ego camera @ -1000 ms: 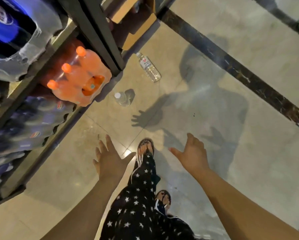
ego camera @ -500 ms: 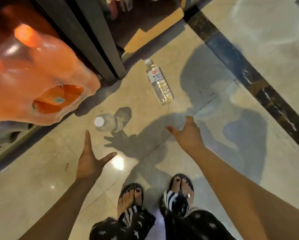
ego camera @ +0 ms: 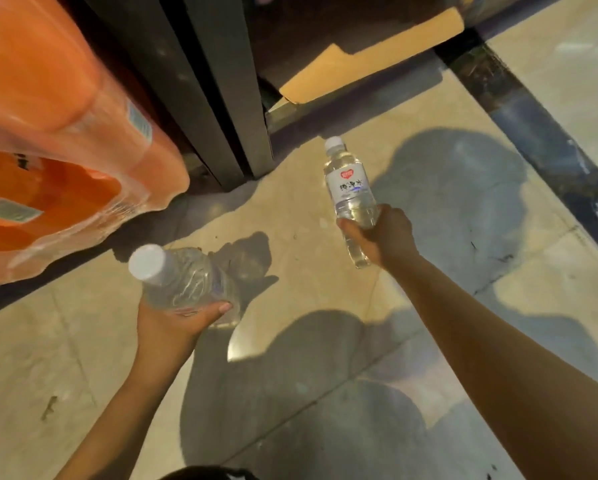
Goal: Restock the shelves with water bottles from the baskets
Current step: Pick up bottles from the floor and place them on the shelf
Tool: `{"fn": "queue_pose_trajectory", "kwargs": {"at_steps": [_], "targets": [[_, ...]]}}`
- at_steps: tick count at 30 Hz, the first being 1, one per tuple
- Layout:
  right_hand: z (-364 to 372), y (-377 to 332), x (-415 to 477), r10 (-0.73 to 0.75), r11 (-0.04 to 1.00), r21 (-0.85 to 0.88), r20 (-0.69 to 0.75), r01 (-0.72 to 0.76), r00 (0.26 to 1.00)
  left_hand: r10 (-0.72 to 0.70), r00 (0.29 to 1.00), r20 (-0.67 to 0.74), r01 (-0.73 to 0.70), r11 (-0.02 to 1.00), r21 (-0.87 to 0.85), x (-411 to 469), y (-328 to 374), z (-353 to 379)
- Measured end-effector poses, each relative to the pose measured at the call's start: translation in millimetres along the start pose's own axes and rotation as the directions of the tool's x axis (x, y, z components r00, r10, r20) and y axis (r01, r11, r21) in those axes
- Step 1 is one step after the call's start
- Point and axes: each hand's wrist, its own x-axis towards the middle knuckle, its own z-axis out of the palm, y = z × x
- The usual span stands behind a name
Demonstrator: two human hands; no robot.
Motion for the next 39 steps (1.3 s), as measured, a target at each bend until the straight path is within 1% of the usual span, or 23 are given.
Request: {"fn": "queue_pose_trajectory", "kwargs": {"at_steps": [1, 3, 5, 7, 9, 10, 12, 13, 16, 17, 19, 20, 23, 25, 28, 29, 30, 32, 34, 37, 39], "targets": [[3, -1, 1, 0.008, 1.0, 0.029, -0.001, -0.008, 1.0, -0.01, 1.0, -0.009, 0.009, 1.0, -0.02, 3, -5, 3], [7, 1, 2, 0.064, 0.985, 0.157, 0.005, -0.064, 0.998, 0.003, 1.0, 0.01, -0.002, 0.999, -0.041, 9, -8, 5], [8, 1, -6, 0.107, 0.952, 0.284, 0.039, -0.113, 0.994, 0.002, 1.0, 0.027, -0.001, 1.0, -0.016, 10, 5, 6], [3, 0, -27, 0.139, 0.888, 0.426, 0.108, -0.172, 0.984, -0.025, 0.999, 0.03, 0.025, 1.0, -0.002, 5, 27, 2], [-13, -5, -63, 0.143, 0.795, 0.557, 0.212, -0.24, 0.967, -0.068, 0.991, 0.111, 0.065, 0.997, 0.029, -6, 61, -9], [-23, -8, -82, 0.109, 0.764, 0.596, 0.258, -0.247, 0.96, -0.099, 0.98, 0.171, 0.091, 0.994, 0.055, -13, 81, -15], [-50, -19, -126, 0.044, 0.754, 0.612, 0.316, -0.239, 0.948, -0.185, 0.948, 0.259, 0.164, 0.981, 0.099, -31, 121, -30], [-66, -27, -150, 0.036, 0.743, 0.618, 0.345, -0.256, 0.938, -0.227, 0.932, 0.283, 0.204, 0.973, 0.11, -41, 141, -38], [-111, -47, -219, 0.051, 0.696, 0.639, 0.409, -0.326, 0.911, -0.321, 0.888, 0.329, 0.296, 0.947, 0.127, -71, 197, -65], [-123, -53, -241, 0.058, 0.696, 0.632, 0.424, -0.342, 0.904, -0.344, 0.875, 0.34, 0.317, 0.939, 0.136, -81, 217, -75], [-150, -68, -287, 0.106, 0.705, 0.608, 0.418, -0.365, 0.902, -0.377, 0.859, 0.346, 0.345, 0.926, 0.152, -103, 257, -98], [-165, -78, -310, 0.132, 0.694, 0.611, 0.412, -0.381, 0.902, -0.384, 0.855, 0.349, 0.353, 0.923, 0.151, -114, 278, -109], [-197, -108, -374, 0.176, 0.62, 0.654, 0.422, -0.433, 0.889, -0.436, 0.835, 0.335, 0.421, 0.899, 0.12, -144, 325, -143], [-205, -123, -411, 0.219, 0.575, 0.676, 0.416, -0.461, 0.883, -0.471, 0.82, 0.327, 0.455, 0.881, 0.128, -157, 345, -163], [-200, -139, -454, 0.301, 0.597, 0.645, 0.372, -0.478, 0.878, -0.492, 0.802, 0.339, 0.451, 0.871, 0.196, -171, 354, -193], [-197, -146, -468, 0.314, 0.579, 0.658, 0.366, -0.482, 0.876, -0.49, 0.79, 0.368, 0.44, 0.872, 0.216, -176, 355, -203], [-195, -151, -480, 0.306, 0.536, 0.697, 0.366, -0.477, 0.879, -0.49, 0.774, 0.401, 0.435, 0.872, 0.226, -182, 355, -212], [-187, -165, -510, 0.289, 0.418, 0.782, 0.368, -0.463, 0.884, -0.503, 0.726, 0.469, 0.431, 0.864, 0.261, -193, 353, -236], [-177, -181, -538, 0.327, 0.343, 0.815, 0.362, -0.467, 0.873, -0.499, 0.702, 0.509, 0.418, 0.866, 0.274, -202, 351, -260], [-155, -200, -582, 0.411, 0.205, 0.842, 0.389, -0.5, 0.824, -0.473, 0.675, 0.566, 0.361, 0.881, 0.307, -220, 344, -292], [-144, -208, -614, 0.428, 0.151, 0.847, 0.408, -0.509, 0.806, -0.465, 0.662, 0.588, 0.321, 0.885, 0.338, -233, 338, -310]]}}
